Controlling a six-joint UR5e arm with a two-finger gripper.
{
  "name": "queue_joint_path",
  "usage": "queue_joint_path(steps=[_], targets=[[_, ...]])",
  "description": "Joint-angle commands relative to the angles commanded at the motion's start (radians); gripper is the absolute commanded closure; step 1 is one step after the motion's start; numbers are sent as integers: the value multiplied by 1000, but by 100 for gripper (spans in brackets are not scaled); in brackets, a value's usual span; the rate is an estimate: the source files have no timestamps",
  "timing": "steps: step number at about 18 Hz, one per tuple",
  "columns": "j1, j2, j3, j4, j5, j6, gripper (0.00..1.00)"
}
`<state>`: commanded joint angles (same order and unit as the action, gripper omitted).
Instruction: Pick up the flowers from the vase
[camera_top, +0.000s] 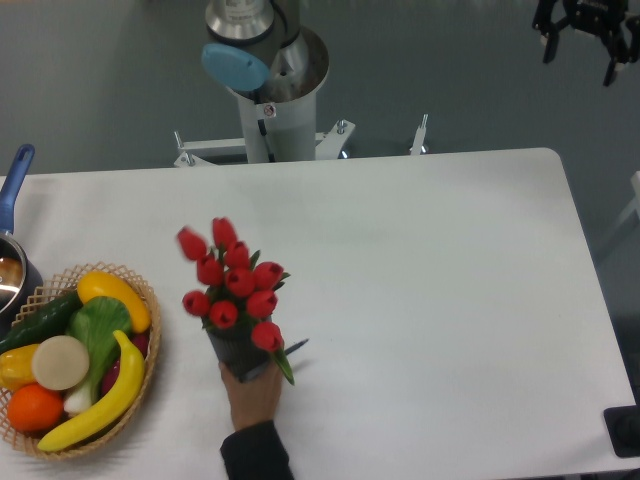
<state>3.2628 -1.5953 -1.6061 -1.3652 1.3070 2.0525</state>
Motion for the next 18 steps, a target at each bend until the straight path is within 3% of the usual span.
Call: queue_joint_path(steps=[13,18], targets=[[-5,2,-17,3,-35,-5,0],[-18,17,-72,35,-101,-136,0]])
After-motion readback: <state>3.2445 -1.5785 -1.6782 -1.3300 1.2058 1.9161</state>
